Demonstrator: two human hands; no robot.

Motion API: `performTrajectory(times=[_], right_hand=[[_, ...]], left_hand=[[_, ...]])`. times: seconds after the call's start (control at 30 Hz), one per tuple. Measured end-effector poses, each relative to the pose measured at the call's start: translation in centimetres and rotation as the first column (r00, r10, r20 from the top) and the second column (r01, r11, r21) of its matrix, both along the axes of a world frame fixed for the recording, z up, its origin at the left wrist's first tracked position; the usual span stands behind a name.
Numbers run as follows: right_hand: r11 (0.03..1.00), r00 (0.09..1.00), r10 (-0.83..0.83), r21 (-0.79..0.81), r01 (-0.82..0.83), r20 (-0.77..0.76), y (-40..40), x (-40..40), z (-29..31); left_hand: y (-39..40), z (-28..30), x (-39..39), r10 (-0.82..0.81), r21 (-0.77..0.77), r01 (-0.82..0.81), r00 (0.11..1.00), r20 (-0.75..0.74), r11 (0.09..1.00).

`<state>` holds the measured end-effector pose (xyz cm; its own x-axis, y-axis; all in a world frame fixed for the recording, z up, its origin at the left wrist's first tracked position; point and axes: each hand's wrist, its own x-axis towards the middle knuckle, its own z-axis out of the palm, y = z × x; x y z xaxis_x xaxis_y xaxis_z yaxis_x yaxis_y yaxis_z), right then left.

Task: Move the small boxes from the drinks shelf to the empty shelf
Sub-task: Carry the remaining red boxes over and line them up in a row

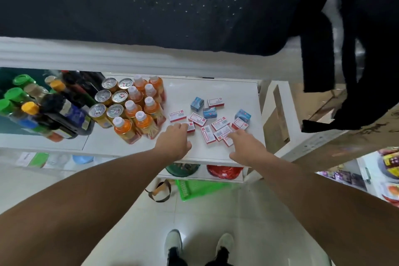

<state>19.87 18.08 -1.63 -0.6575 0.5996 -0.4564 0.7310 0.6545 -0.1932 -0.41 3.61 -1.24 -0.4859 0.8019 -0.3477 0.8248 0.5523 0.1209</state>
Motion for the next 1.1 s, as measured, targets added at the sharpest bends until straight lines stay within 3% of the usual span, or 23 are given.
performTrajectory(times=[0.27, 0.4, 0.6, 1.1], right_hand=[[0.986, 1.000, 0.001, 0.169, 0.003, -0.023, 2.1, -2.0, -4.0], [0.964, 0.999, -0.008, 0.264, 0.020, -0.048, 1.5, -1.4, -5.2], [0.969, 0.997, 0.018, 0.246, 0.002, -0.077, 0.3, 1.0, -5.6], [0.981, 0.976, 0.059, 0.193, -0.018, -0.212, -3.1, 2.8, 2.8]], left_hand=[[2.4, -3.8, -3.5, -0.056, 0.023, 0.057, 0.998, -0.017, 0.998], [2.3, -5.1, -3.7, -0.085, 0.037, 0.090, 0.991, -0.105, 0.995], [1.4, -4.8, -2.6, -0.030, 0.059, 0.034, 0.997, -0.066, 0.998], [-3.8, 4.9, 2.6, -0.014, 0.227, 0.021, 0.999, -0.036, 0.974]])
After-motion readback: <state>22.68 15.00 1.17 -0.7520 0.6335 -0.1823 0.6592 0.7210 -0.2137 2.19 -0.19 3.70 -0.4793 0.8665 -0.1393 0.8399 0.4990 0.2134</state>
